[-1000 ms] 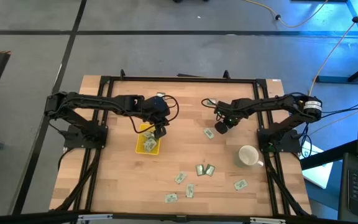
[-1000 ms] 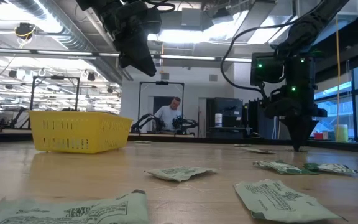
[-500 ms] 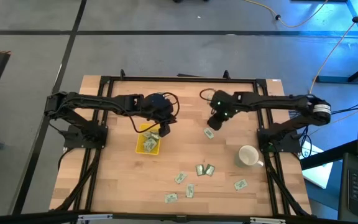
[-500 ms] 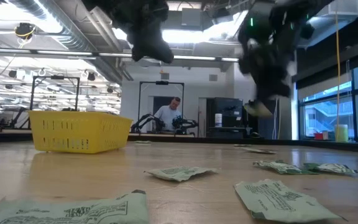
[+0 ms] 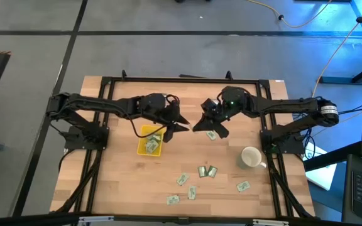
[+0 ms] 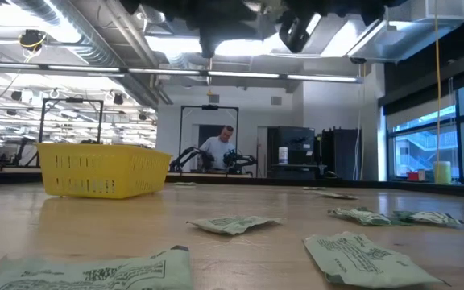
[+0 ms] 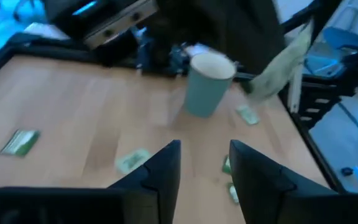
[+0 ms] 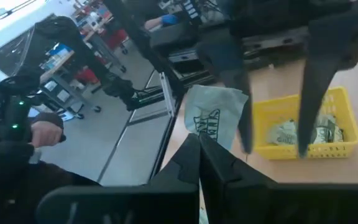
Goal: Pick and place Stevia / Truvia into bins
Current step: Put the white packet into the yellow bin
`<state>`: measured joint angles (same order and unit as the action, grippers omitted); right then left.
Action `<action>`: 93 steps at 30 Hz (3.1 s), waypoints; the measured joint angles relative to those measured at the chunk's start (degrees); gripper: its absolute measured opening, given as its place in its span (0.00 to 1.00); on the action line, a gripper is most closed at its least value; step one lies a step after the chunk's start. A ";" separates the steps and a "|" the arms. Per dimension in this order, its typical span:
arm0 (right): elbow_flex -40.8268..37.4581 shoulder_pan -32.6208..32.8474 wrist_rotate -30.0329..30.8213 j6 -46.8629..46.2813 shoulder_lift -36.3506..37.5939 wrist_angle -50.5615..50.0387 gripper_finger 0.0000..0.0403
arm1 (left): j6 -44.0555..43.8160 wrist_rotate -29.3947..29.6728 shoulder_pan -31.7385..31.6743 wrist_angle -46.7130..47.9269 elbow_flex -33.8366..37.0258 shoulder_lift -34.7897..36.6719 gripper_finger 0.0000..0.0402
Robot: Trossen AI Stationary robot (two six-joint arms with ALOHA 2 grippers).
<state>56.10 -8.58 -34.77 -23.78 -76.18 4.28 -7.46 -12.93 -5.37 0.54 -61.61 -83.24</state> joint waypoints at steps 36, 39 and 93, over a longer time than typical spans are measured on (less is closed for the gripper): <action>0.00 0.90 -0.96 -2.90 0.04 -2.04 0.00 | 2.27 -6.71 0.90 -9.64 0.01 -0.39 0.29; 0.00 0.90 -0.91 -2.81 0.04 -2.04 0.00 | 3.13 -6.71 0.90 -9.57 0.01 -0.39 0.23; 0.04 1.77 37.30 -2.54 -17.08 -39.28 0.35 | -16.28 8.88 1.68 51.87 1.63 -2.46 0.02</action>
<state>56.14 -6.81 2.53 -26.32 -93.27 -35.00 -23.75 -4.04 -3.68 52.40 -59.99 -85.70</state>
